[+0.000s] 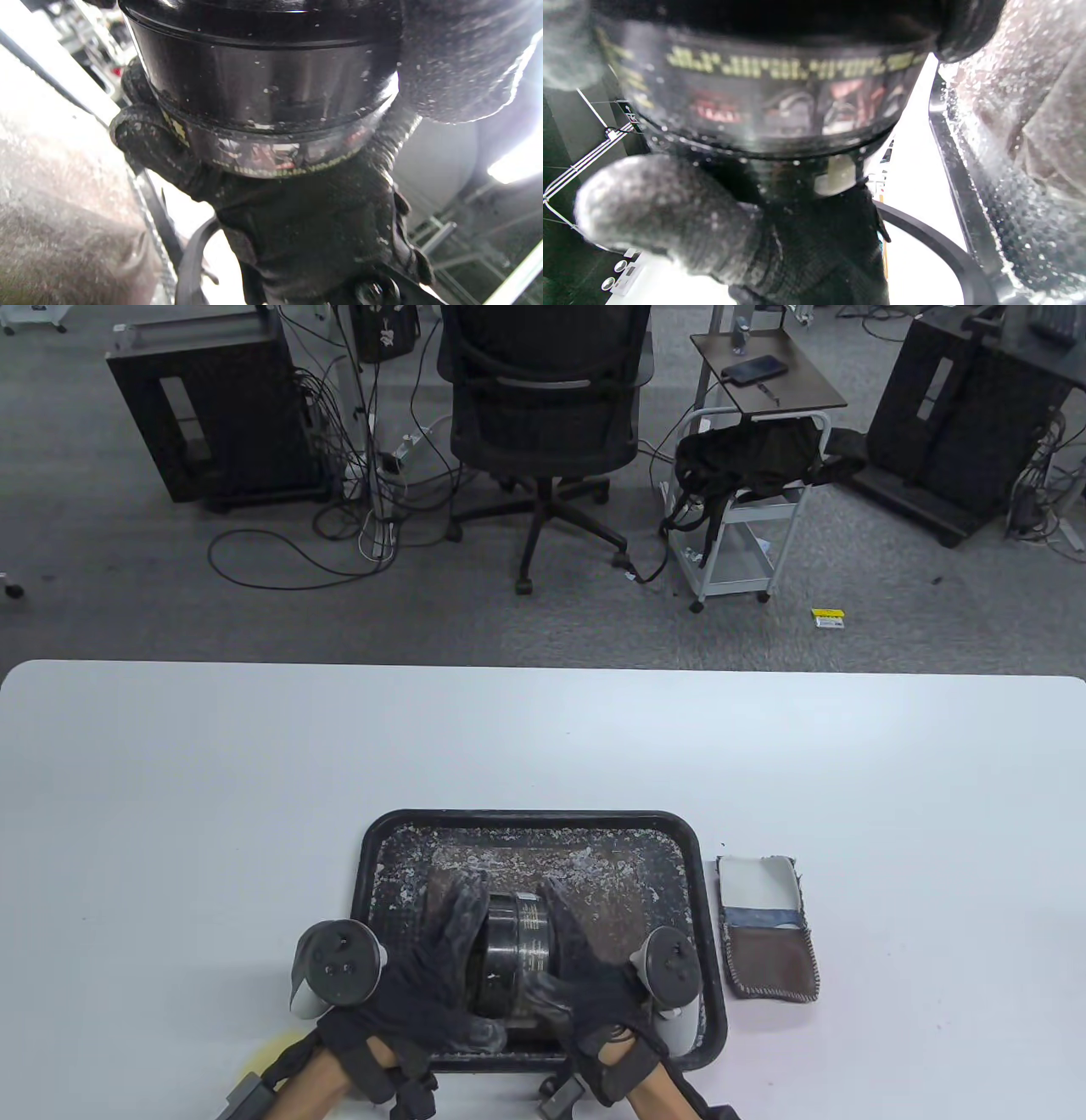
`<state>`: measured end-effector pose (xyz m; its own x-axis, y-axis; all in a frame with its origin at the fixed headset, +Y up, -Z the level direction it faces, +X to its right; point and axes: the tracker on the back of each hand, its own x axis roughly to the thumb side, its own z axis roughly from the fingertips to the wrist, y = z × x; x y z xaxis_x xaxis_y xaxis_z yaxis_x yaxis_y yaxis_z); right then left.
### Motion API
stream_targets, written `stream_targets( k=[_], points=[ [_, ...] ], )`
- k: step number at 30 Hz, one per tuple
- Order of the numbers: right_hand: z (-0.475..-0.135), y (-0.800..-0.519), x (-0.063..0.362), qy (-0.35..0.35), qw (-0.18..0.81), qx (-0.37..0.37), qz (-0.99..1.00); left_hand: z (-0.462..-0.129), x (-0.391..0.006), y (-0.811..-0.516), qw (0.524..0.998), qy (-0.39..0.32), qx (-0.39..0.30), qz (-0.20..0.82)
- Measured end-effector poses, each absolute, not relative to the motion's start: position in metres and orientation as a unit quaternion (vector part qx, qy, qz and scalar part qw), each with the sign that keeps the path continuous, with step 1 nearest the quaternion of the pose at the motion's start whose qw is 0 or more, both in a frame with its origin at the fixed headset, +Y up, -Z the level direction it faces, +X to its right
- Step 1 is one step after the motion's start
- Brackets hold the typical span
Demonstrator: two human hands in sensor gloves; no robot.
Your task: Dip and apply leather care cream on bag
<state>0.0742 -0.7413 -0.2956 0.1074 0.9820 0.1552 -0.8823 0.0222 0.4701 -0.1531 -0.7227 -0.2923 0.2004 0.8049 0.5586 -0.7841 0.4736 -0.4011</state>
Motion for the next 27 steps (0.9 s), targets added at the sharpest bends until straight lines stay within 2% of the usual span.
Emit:
stream_targets(
  k=[3,9,12,17,19,21,24,27],
  points=[
    [-0.295,-0.739,0.074,0.093,0.691,0.242,0.675,-0.294,-0.155,-0.728,0.773,-0.350,-0.022,0.529],
    [-0.294,-0.736,0.076,0.062,0.672,0.255,0.693,-0.297,-0.153,-0.738,0.739,-0.288,-0.071,0.605],
    [-0.294,-0.732,0.076,0.044,0.651,0.265,0.710,-0.299,-0.153,-0.744,0.704,-0.254,-0.109,0.654],
    [-0.296,-0.738,0.076,0.081,0.696,0.259,0.664,-0.300,-0.154,-0.749,0.665,-0.227,-0.135,0.698],
    [-0.298,-0.741,0.078,0.092,0.719,0.251,0.641,-0.301,-0.155,-0.747,0.670,-0.228,-0.124,0.695],
    [-0.301,-0.743,0.083,0.098,0.750,0.238,0.609,-0.302,-0.159,-0.742,0.696,-0.234,-0.098,0.672],
    [-0.304,-0.743,0.093,0.089,0.777,0.224,0.582,-0.301,-0.166,-0.735,0.729,-0.243,-0.061,0.638],
    [-0.306,-0.742,0.102,0.080,0.790,0.217,0.568,-0.300,-0.170,-0.730,0.740,-0.243,-0.038,0.626]
  ],
)
